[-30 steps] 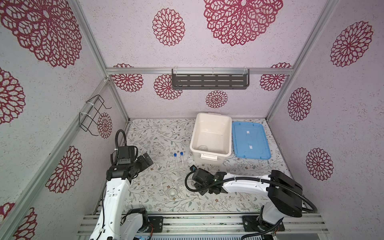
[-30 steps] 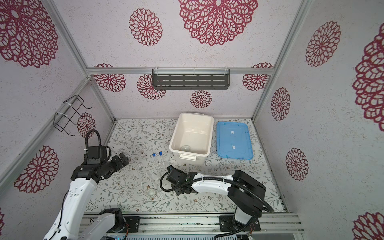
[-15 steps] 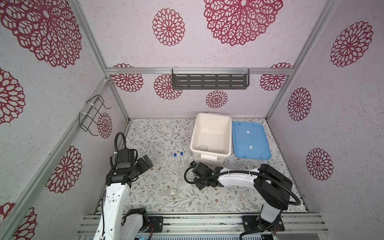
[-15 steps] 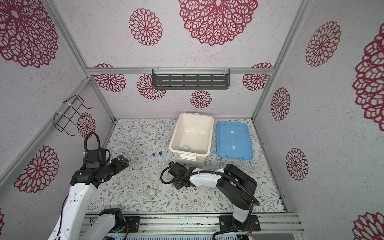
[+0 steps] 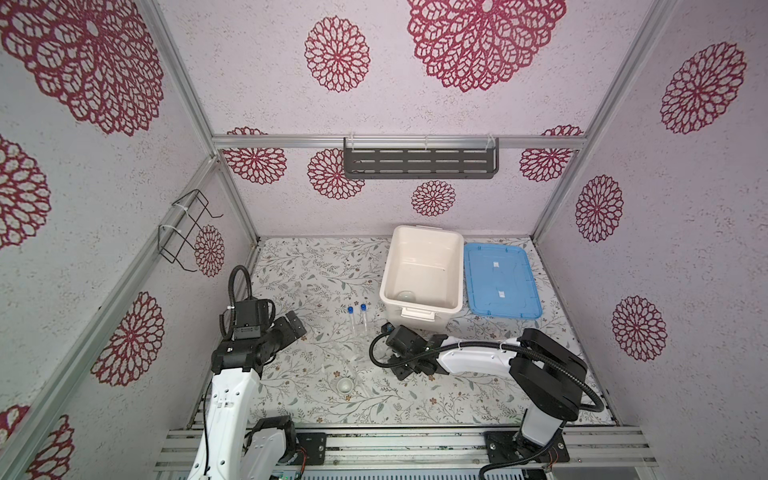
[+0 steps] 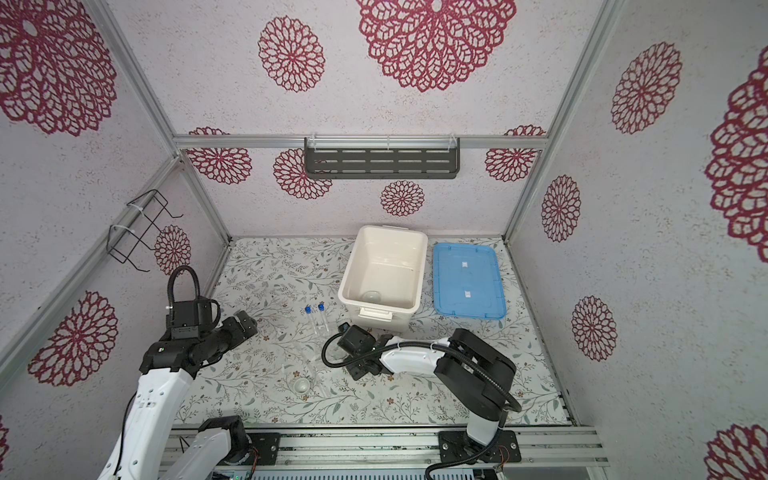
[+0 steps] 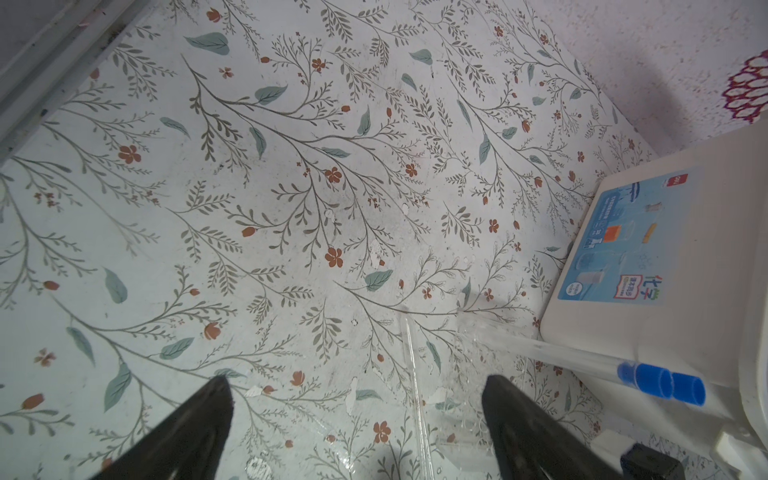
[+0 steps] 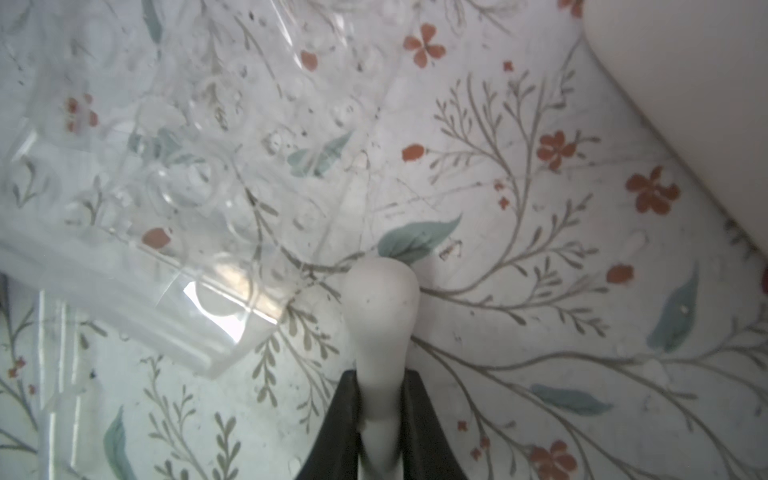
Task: Organize the chemistry lab equipment
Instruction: 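Lift the white pestle with the right gripper and carry it into the bin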
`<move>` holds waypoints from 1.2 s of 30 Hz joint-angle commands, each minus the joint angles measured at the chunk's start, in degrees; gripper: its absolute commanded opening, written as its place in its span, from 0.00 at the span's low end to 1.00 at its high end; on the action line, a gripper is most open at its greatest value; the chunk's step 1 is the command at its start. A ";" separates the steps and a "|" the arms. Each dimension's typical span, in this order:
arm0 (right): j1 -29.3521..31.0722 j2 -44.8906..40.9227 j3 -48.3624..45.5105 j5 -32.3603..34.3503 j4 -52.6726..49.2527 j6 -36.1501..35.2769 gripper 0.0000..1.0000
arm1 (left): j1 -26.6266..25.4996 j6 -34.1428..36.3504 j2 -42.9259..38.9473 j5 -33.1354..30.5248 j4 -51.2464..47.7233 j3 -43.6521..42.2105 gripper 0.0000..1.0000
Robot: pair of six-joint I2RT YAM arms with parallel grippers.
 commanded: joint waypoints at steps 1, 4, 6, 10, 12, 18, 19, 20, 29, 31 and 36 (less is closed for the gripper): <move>-0.13 -4.97 -2.83 1.67 -2.16 4.18 0.10 | 0.40 0.01 -0.47 -0.99 0.08 -0.28 0.97; 0.20 -10.03 -5.36 3.06 -0.55 6.81 0.09 | 0.44 0.01 -0.21 -1.37 0.08 -0.29 0.98; 0.29 -13.76 -5.88 4.17 -0.30 8.40 0.09 | 0.46 0.01 -0.19 -1.62 0.07 -0.19 0.97; 0.16 -21.54 -4.15 7.58 -1.63 9.94 0.09 | 0.46 0.03 -0.27 -1.87 -0.02 -0.04 0.97; -0.42 -24.65 -2.03 8.58 -2.74 10.50 0.09 | 0.44 0.25 -0.19 -1.94 -0.34 0.27 0.97; -7.15 -28.31 9.88 2.65 -7.81 11.05 0.07 | 0.46 0.03 -1.14 -2.46 -1.72 0.59 0.97; -9.04 -28.15 12.05 0.96 -9.06 10.72 0.07 | 0.46 0.01 -1.45 -2.18 -1.72 0.68 0.97; -10.74 -27.67 14.31 -0.54 -10.27 10.01 0.07 | 0.46 0.01 -1.67 -1.93 -1.83 0.96 0.97; -18.52 -18.44 31.30 -3.49 -24.39 0.12 0.09 | 0.52 2.81 -0.44 -4.72 -4.31 8.52 0.97; -20.00 -16.07 33.44 -4.39 -26.41 -0.86 0.09 | 0.51 3.26 -0.02 -4.79 -5.04 10.31 0.97; -24.57 -8.75 38.38 -10.64 -29.08 -3.29 0.09 | 0.57 3.92 0.08 -1.27 -3.09 11.75 0.97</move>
